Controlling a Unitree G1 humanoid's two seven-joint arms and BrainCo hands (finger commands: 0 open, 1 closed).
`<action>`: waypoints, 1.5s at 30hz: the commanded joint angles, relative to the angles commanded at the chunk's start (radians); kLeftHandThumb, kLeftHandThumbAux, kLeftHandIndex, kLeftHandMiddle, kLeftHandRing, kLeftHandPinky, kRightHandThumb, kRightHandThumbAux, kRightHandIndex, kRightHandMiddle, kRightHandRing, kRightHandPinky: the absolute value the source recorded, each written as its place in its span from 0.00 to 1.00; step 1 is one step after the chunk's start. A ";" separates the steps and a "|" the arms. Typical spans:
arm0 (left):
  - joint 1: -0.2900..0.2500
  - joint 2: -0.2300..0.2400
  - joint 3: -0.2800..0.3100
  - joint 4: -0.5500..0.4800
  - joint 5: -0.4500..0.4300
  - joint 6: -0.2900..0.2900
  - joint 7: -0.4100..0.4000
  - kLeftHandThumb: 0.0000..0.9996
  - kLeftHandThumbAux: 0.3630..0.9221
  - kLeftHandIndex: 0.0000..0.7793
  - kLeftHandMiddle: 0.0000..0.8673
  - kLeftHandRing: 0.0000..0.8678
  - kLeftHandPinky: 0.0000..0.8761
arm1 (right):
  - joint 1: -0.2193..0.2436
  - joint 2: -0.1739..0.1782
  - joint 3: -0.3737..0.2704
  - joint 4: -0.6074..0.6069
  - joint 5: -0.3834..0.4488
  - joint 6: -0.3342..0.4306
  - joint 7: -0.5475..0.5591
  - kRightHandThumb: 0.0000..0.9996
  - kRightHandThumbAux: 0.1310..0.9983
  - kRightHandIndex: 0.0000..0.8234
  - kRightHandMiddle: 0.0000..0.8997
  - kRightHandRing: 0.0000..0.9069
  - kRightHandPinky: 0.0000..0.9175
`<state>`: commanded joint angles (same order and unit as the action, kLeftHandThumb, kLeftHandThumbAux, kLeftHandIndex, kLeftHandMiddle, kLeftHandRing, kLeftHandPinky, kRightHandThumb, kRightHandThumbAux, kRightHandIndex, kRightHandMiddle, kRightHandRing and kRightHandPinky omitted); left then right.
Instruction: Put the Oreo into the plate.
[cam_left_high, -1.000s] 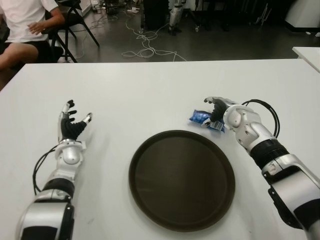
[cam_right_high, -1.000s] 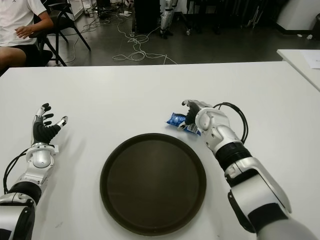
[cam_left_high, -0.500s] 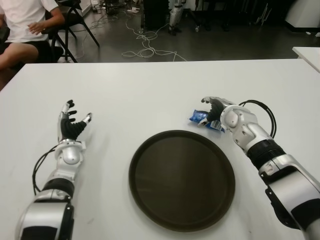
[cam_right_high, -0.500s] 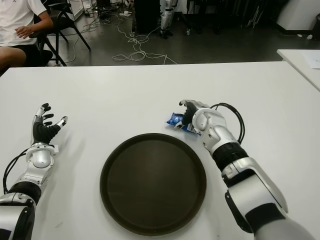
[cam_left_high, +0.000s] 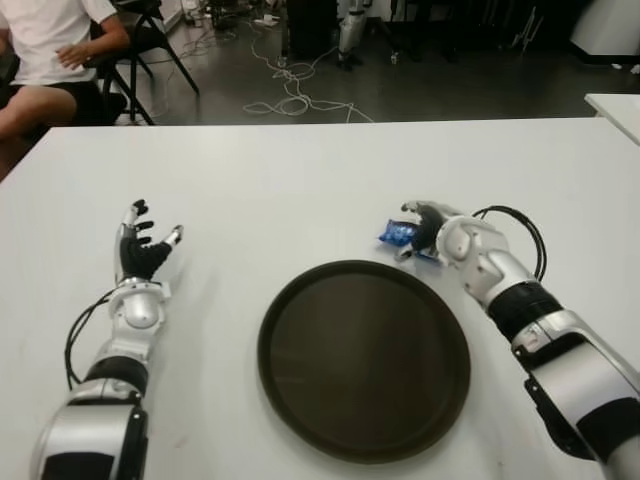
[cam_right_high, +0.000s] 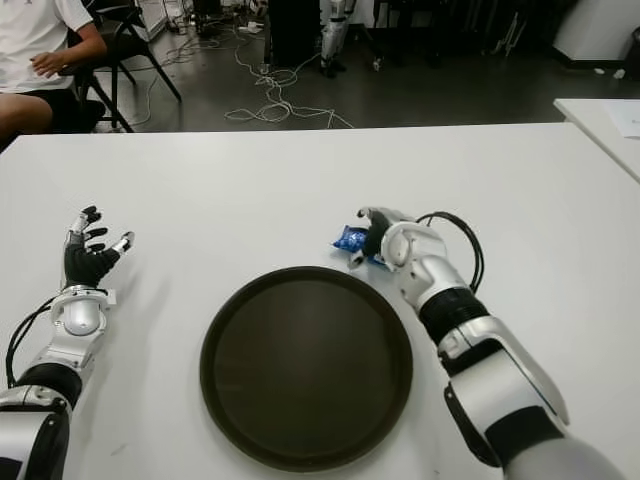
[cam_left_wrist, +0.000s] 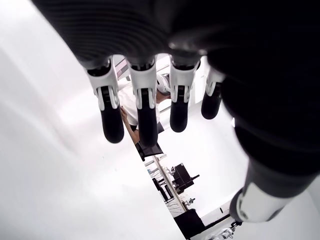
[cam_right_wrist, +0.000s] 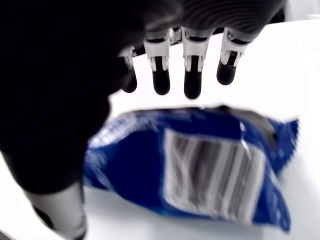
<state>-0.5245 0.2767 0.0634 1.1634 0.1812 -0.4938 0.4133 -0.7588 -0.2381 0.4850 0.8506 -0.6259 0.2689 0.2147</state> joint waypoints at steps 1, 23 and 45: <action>0.000 0.000 -0.001 0.000 0.001 -0.001 0.000 0.23 0.60 0.12 0.17 0.20 0.24 | 0.001 0.001 -0.001 0.002 0.001 0.000 -0.002 0.00 0.76 0.16 0.16 0.14 0.07; -0.002 0.008 -0.010 0.002 0.011 0.003 0.008 0.24 0.63 0.12 0.18 0.20 0.25 | 0.035 -0.014 -0.025 0.003 0.013 0.012 -0.032 0.00 0.73 0.18 0.16 0.13 0.06; -0.002 0.006 -0.006 0.003 0.007 0.007 0.006 0.23 0.60 0.12 0.20 0.23 0.29 | 0.069 -0.047 -0.028 -0.062 0.010 0.069 -0.008 0.00 0.74 0.14 0.15 0.13 0.06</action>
<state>-0.5270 0.2826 0.0576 1.1660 0.1885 -0.4871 0.4190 -0.6898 -0.2847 0.4572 0.7887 -0.6162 0.3379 0.2067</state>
